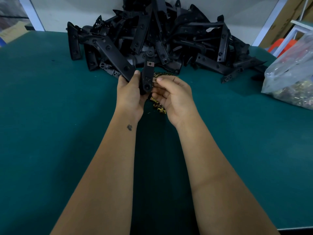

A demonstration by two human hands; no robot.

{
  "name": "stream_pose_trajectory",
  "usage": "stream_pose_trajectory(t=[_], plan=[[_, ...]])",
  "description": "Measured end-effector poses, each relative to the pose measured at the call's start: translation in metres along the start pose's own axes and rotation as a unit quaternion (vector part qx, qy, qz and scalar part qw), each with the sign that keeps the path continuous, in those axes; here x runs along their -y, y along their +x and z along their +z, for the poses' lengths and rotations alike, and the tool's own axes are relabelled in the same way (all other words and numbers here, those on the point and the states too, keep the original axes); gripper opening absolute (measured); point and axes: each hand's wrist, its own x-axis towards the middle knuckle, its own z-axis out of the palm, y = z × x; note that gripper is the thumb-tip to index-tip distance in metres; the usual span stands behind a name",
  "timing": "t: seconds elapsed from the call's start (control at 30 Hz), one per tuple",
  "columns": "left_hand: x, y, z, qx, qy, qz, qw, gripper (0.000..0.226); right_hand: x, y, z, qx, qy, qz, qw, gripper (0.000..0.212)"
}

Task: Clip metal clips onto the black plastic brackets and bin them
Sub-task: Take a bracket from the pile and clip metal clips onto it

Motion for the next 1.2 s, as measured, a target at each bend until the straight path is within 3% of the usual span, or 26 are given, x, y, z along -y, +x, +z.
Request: stream_pose_trajectory(t=[0.37, 0.77, 1.2], plan=[[-0.0005, -0.0004, -0.0022, 0.001, 0.016, 0.011, 1.0, 0.005, -0.0006, 0.0005, -0.0016, 0.027, -0.032, 0.012, 0.999, 0.013], [0.0008, -0.0009, -0.0007, 0.006, 0.05, 0.026, 0.998, 0.009, -0.0005, 0.0009, -0.0028, 0.013, 0.01, 0.007, 1.0, 0.016], [0.0022, -0.001, -0.0011, -0.021, 0.136, 0.059, 0.989, 0.004, 0.0001, 0.0004, -0.0046, 0.04, -0.022, 0.008, 0.999, 0.021]])
